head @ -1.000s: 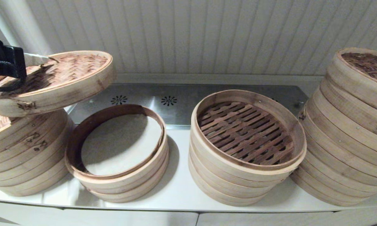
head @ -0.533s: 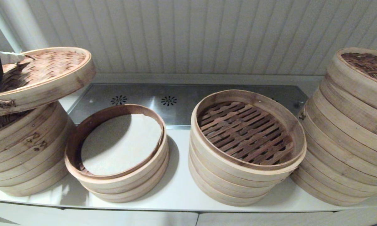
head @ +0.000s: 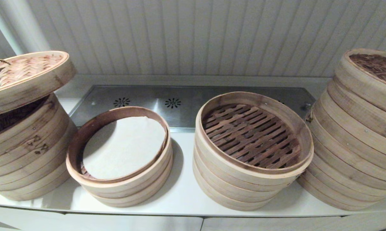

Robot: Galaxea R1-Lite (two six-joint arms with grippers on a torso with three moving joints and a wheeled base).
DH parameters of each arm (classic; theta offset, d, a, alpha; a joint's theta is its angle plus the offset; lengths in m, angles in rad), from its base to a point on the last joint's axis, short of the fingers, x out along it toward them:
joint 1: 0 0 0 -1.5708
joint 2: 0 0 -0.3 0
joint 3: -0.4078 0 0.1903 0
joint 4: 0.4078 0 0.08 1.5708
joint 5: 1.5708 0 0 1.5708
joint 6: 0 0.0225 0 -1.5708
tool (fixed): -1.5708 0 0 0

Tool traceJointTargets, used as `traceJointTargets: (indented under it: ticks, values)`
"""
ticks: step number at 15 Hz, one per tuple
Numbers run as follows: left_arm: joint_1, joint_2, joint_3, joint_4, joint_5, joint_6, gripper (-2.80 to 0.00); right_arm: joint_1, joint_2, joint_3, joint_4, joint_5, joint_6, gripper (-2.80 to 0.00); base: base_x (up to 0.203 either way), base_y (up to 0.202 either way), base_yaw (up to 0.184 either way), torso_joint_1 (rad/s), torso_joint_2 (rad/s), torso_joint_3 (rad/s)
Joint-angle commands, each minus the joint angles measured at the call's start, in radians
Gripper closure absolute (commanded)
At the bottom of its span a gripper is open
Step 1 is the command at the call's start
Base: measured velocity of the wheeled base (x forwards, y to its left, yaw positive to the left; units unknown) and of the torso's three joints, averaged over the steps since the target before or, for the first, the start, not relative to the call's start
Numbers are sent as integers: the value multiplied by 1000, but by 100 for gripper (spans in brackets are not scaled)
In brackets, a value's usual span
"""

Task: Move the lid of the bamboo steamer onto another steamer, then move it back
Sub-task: Put the steamer

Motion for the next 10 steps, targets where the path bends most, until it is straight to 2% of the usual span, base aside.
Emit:
traceJointTargets:
  ticks: [1, 4, 8, 10]
  values:
    - [44, 13, 1, 0, -9, 3, 0, 0, 1, 1, 1, 1, 0, 0, 0, 0, 0, 0, 0, 0]
    - [106, 22, 5, -2, -50, 5, 0, 0, 1, 1, 1, -1, 0, 0, 0, 0, 0, 0, 0, 0]
    - [156, 32, 15, -5, -61, 14, 0, 0, 1, 1, 1, 0, 0, 0, 0, 0, 0, 0, 0, 0]
    - [187, 32, 23, -4, -112, 13, 0, 0, 1, 1, 1, 0, 0, 0, 0, 0, 0, 0, 0, 0]
